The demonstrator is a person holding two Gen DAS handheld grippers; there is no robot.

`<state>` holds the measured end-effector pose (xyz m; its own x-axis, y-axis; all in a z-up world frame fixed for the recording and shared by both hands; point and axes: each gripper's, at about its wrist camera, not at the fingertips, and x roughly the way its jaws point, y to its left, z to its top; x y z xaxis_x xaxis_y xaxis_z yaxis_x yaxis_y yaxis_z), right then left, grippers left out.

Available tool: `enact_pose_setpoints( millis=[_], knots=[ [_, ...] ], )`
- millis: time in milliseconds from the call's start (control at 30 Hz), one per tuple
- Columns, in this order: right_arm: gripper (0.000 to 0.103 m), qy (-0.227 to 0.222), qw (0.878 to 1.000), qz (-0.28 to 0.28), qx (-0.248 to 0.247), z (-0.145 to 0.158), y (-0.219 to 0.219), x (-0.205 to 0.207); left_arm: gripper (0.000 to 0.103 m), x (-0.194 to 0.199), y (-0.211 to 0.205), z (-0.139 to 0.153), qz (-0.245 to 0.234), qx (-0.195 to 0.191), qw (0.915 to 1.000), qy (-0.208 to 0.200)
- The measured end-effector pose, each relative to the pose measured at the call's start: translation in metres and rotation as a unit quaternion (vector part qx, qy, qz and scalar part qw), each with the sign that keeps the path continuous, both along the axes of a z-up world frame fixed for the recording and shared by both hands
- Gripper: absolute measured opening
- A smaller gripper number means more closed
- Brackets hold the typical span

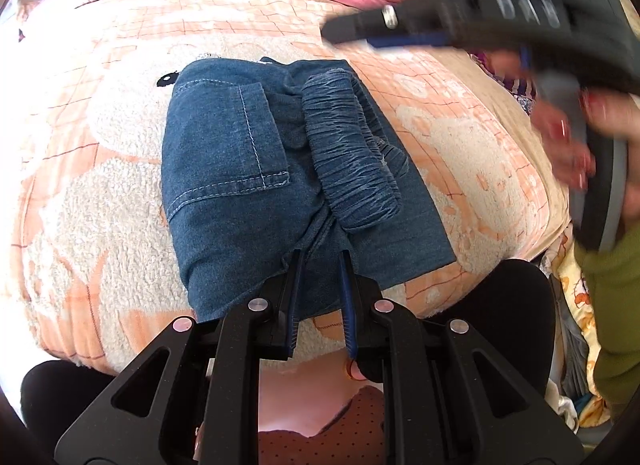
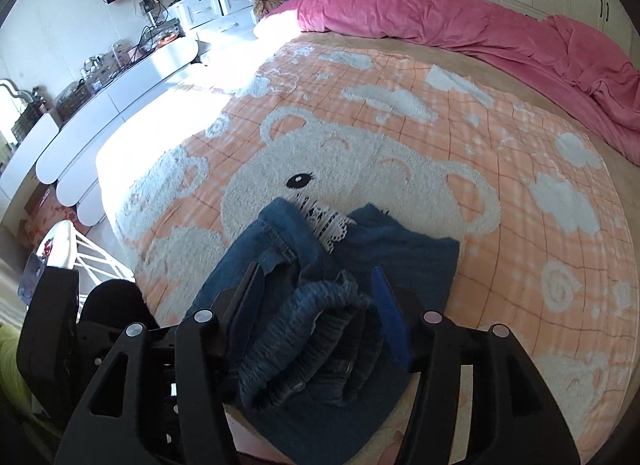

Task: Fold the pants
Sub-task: 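Release the folded waistband and withdraw the left gripper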

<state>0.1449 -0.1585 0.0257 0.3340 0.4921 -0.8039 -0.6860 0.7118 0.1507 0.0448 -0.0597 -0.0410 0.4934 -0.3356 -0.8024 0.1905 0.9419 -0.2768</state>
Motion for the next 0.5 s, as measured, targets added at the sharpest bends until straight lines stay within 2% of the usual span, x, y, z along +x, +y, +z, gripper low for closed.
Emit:
enact_pose_setpoints(
  millis=[200, 333, 500],
  knots=[
    [0.055, 0.007, 0.997, -0.023, -0.071, -0.046, -0.008, -0.009, 0.010, -0.002, -0.001, 0.001, -0.001, 0.002, 1.0000, -0.001],
    [0.055, 0.027, 0.998, -0.045, -0.046, -0.063, -0.021, -0.007, 0.010, -0.005, -0.003, 0.000, -0.002, 0.003, 1.0000, -0.001],
    [0.058, 0.026, 0.997, -0.067, -0.011, -0.050, -0.031, -0.012, 0.010, -0.010, -0.001, 0.006, -0.001, 0.001, 1.0000, -0.003]
  ],
)
